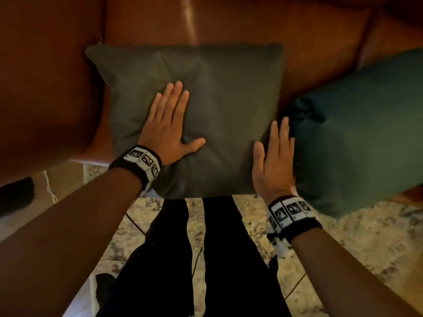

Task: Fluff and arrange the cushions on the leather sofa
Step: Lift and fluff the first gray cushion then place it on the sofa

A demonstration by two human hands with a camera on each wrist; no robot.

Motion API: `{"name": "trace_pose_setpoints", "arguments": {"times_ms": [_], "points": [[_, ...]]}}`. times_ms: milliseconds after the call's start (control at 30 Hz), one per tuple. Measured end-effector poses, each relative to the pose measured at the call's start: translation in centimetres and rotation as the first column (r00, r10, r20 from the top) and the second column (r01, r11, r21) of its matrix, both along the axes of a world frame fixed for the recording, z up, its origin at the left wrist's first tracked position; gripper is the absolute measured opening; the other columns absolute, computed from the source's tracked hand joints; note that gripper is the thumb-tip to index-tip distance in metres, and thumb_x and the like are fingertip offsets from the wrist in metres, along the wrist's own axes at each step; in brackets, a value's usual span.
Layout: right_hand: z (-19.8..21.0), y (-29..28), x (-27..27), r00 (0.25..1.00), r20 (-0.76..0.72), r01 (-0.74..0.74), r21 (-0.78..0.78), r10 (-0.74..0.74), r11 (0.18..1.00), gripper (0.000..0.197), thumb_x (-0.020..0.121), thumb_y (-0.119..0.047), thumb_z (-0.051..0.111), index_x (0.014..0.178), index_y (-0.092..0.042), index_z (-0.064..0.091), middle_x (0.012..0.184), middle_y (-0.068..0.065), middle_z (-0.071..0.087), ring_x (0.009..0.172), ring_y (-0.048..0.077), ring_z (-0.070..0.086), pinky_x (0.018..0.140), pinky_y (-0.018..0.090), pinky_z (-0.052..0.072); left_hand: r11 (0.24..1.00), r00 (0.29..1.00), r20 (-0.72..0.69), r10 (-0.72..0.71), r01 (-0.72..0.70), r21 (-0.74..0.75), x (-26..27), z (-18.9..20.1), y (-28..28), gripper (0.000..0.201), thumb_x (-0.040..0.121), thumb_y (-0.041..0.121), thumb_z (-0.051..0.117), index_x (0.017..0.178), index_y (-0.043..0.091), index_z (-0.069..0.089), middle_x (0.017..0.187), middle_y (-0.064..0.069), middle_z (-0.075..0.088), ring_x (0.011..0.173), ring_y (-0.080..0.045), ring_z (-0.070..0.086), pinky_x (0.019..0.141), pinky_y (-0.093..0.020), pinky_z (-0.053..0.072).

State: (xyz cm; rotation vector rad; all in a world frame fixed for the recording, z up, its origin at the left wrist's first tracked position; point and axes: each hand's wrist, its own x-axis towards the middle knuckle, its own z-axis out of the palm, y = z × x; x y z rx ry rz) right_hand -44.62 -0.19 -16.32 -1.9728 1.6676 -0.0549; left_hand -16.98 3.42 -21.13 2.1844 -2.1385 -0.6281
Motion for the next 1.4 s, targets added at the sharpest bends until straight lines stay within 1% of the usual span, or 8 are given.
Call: {"name": "trace_pose_setpoints", "arguments": {"times_ms": [133,367,600,700,867,1100,1300,1400], "points": [[-1.4,2.2,4.3,0.994,0.006,-0.096,-0.339,0.105,0.936,0.057,0.106,-0.035,0.042,0.157,-0.008,0.04,0.166,0.019,0.029,0.155,0.039,0.029,0.123,0.061,0.023,0.999,1.0,-0.002,-0.019,0.019,-0.038,0.2,-0.4,0.2,0.11,0.091,0.08,0.035,0.161,-0.001,0.013,0.17,-0.022,0.008,0.158,-0.037,0.006,0.129,-0.049,0.004],[-6.2,16.0,-4.5,0.96,-0.273,0.055,-0.059,-0.069,0.997,0.073,0.11,-0.053,0.029,0.164,-0.006,0.018,0.171,0.019,0.017,0.159,0.037,0.016,0.123,0.062,0.022,0.995,0.999,0.028,-0.04,0.042,-0.086,-0.9,-0.4,1.7,0.109,0.092,0.081,0.036,0.159,-0.004,0.023,0.167,-0.026,0.018,0.156,-0.041,0.015,0.128,-0.052,0.008],[-0.9,10.3,1.7,0.898,-0.026,-0.403,-0.454,0.44,0.795,0.065,0.104,-0.035,0.054,0.159,-0.011,0.031,0.164,0.019,0.032,0.155,0.028,0.024,0.127,0.056,0.018,0.99,1.0,0.013,-0.02,0.022,-0.139,-0.2,-0.2,1.1,0.105,0.096,0.078,0.033,0.16,-0.003,0.019,0.168,-0.025,0.015,0.157,-0.039,0.013,0.128,-0.051,0.008],[-4.8,8.2,0.7,0.859,-0.223,-0.511,-0.403,0.46,0.759,0.071,0.108,-0.053,0.044,0.165,-0.021,0.017,0.168,0.009,0.025,0.156,0.03,0.025,0.127,0.055,0.016,0.986,0.999,0.023,-0.029,0.032,-0.164,0.6,-0.2,0.9,0.103,0.096,0.078,0.033,0.161,-0.001,0.019,0.169,-0.022,0.015,0.158,-0.037,0.012,0.128,-0.05,0.008],[-6.2,15.6,-9.5,0.946,-0.318,-0.072,-0.019,0.062,0.997,0.079,0.109,-0.057,0.029,0.165,-0.016,-0.008,0.173,0.022,0.003,0.16,0.04,0.002,0.125,0.064,0.014,0.985,0.998,0.043,-0.034,0.041,-0.165,0.7,-0.1,1.0,0.102,0.097,0.078,0.03,0.161,-0.001,0.018,0.169,-0.022,0.014,0.158,-0.037,0.012,0.129,-0.05,0.008],[-2.1,10.2,1.5,0.946,-0.097,-0.322,-0.39,0.309,0.863,0.064,0.106,-0.038,0.046,0.16,-0.01,0.027,0.166,0.021,0.021,0.157,0.031,0.012,0.128,0.057,0.009,0.987,0.998,0.051,-0.029,0.037,-0.159,0.5,0.2,1.2,0.101,0.098,0.076,0.029,0.16,-0.002,0.018,0.168,-0.024,0.014,0.158,-0.038,0.012,0.128,-0.05,0.008],[-5.8,11.7,-0.1,0.876,0.031,0.478,0.084,-0.482,0.874,0.092,0.101,-0.069,0.017,0.166,-0.005,0.005,0.174,0.014,-0.001,0.161,0.03,-0.001,0.13,0.055,0.005,0.985,0.996,0.064,-0.066,0.076,-0.155,-0.7,0.4,1.8,0.105,0.096,0.079,0.029,0.162,-0.001,0.013,0.169,-0.023,0.008,0.158,-0.038,0.007,0.129,-0.049,0.005],[-3.8,14.1,-1.1,0.856,-0.032,0.517,0.037,-0.517,0.855,0.075,0.108,-0.051,0.02,0.166,-0.005,0.011,0.174,0.015,0.0,0.161,0.03,0.0,0.129,0.057,0.006,0.988,0.999,0.03,-0.027,0.031,-0.149,-1.0,0.7,2.4,0.103,0.096,0.077,0.03,0.162,-0.001,0.012,0.17,-0.023,0.007,0.158,-0.037,0.006,0.129,-0.049,0.006]]}}
